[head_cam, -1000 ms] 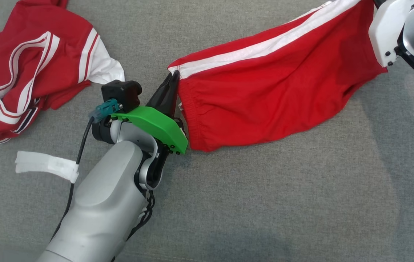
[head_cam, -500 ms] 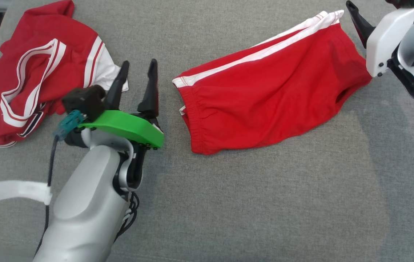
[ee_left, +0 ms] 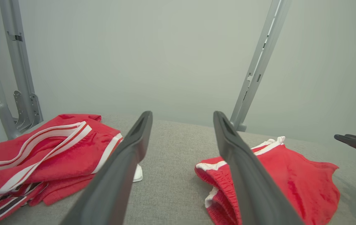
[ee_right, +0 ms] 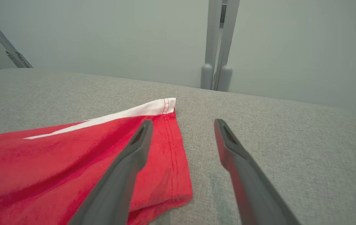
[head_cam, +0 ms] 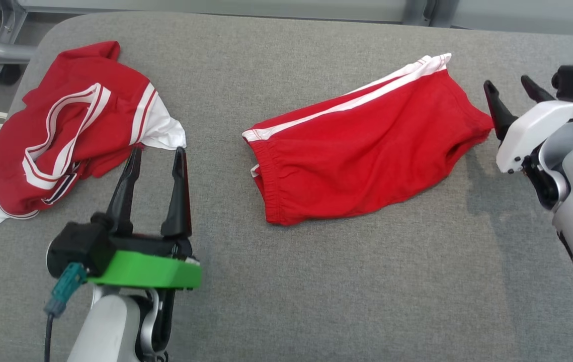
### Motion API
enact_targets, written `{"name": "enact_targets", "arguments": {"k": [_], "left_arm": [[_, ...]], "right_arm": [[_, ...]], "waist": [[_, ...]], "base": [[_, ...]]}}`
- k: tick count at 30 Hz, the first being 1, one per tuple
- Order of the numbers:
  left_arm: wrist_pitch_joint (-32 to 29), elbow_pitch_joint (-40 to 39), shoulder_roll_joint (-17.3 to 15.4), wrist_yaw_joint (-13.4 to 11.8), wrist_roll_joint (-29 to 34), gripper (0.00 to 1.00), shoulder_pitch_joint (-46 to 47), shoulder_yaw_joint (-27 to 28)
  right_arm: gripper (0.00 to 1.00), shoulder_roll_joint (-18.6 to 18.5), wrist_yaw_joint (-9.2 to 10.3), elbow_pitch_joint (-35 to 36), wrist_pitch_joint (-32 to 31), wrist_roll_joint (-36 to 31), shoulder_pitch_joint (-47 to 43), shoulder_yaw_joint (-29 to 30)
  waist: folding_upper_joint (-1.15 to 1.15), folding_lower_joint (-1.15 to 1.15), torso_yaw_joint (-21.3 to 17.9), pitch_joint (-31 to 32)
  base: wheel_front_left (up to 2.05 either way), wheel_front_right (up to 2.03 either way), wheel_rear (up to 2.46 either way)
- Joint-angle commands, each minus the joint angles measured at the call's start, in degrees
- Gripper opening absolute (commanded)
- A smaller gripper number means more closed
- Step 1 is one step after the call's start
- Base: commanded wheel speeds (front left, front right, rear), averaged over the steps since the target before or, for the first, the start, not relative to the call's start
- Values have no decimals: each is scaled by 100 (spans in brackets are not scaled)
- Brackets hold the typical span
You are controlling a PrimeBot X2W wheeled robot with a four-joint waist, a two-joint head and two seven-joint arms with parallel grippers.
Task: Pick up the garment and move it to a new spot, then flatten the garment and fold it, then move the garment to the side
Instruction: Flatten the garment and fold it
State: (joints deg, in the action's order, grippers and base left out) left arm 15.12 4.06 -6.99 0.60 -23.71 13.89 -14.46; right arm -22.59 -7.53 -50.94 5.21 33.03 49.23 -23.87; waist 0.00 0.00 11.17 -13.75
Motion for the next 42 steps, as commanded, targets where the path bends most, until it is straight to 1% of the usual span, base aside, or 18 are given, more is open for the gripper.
{"name": "enact_targets", "arguments": {"k": [1,7,14,21,29,30,31,42], "left_arm": [[2,-104,8,52,143,100,-228,65],[3,-396,104,177,423,100,-896,245],[3,-602,220,297,644,100,-1005,280],[3,-594,303,327,753,100,-981,348],[3,-479,346,393,825,100,-1043,444],[3,-462,347,401,837,100,-1062,437],[3,-441,348,406,851,100,-1084,432],[3,-198,328,449,925,100,-1275,408]], "right_arm": [[100,57,8,-100,54,-63,-147,52],[100,215,8,-582,181,-164,-234,380],[100,312,8,-1056,261,-290,-43,690],[100,475,8,-1370,146,-412,40,727],[100,763,4,-1801,-66,-453,-118,706],[43,782,4,-1817,-38,-443,-147,716],[0,804,4,-1827,4,-434,-170,720],[0,887,10,-1801,323,-257,-604,762]], "waist": [[0,0,1,54],[0,0,76,-41],[0,0,291,-384],[0,0,356,-485],[0,0,287,-334],[0,0,269,-294],[0,0,252,-253],[0,0,33,231]], "base": [[0,0,0],[0,0,0],[0,0,0],[0,0,0],[0,0,0],[0,0,0],[0,0,0],[0,0,0]]}}
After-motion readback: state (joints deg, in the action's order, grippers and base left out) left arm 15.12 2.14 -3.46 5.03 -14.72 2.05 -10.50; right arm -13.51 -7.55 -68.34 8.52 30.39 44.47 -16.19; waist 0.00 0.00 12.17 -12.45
